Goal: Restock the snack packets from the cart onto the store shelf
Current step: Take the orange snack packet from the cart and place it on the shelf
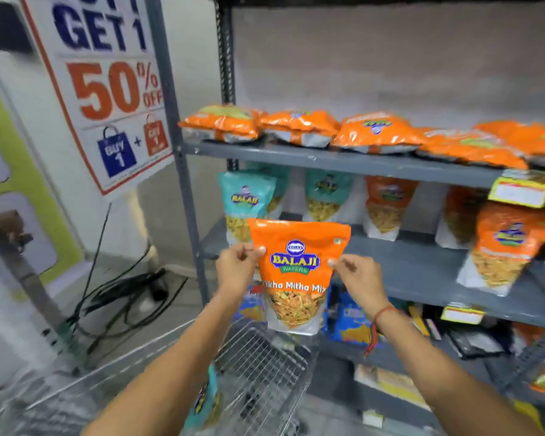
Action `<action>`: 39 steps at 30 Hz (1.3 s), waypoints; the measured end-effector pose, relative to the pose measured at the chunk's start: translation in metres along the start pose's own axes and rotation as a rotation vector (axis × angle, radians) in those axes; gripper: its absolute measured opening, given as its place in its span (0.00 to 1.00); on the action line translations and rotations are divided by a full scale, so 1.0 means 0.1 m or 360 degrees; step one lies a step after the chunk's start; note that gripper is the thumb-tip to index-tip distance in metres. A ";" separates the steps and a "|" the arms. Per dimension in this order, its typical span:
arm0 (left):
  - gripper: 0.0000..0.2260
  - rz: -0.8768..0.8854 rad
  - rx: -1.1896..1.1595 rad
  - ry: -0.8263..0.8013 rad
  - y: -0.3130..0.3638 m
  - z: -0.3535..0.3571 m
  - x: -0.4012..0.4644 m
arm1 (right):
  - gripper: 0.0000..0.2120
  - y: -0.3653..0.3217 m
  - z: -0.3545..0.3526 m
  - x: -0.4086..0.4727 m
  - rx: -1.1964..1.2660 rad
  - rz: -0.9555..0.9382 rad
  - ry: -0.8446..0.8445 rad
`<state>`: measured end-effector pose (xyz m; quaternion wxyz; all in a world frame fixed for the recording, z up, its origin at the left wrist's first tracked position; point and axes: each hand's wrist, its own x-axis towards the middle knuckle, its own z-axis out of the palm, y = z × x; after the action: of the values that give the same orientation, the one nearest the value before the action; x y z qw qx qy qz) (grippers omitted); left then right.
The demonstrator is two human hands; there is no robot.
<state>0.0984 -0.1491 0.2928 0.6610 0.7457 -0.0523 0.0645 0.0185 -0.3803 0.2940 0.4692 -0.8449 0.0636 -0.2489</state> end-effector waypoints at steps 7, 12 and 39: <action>0.07 0.0206 -0.0208 -0.0359 1.60 0.56 0.26 | 0.12 -0.94 -1.28 0.41 0.0226 -0.0176 0.0363; 0.08 0.0281 -0.0319 -0.0406 2.27 0.88 0.32 | 0.16 -1.30 -1.85 0.61 0.0221 -0.0291 0.0426; 0.09 -0.0190 -0.0182 -0.0522 0.49 2.65 0.85 | 0.14 1.00 -1.80 1.19 -0.0111 0.0414 0.0365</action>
<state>0.1817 -0.4171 0.3237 0.6876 0.7093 -0.1185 -0.1003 0.0476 -0.6129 0.3333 0.4576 -0.8113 0.2342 -0.2786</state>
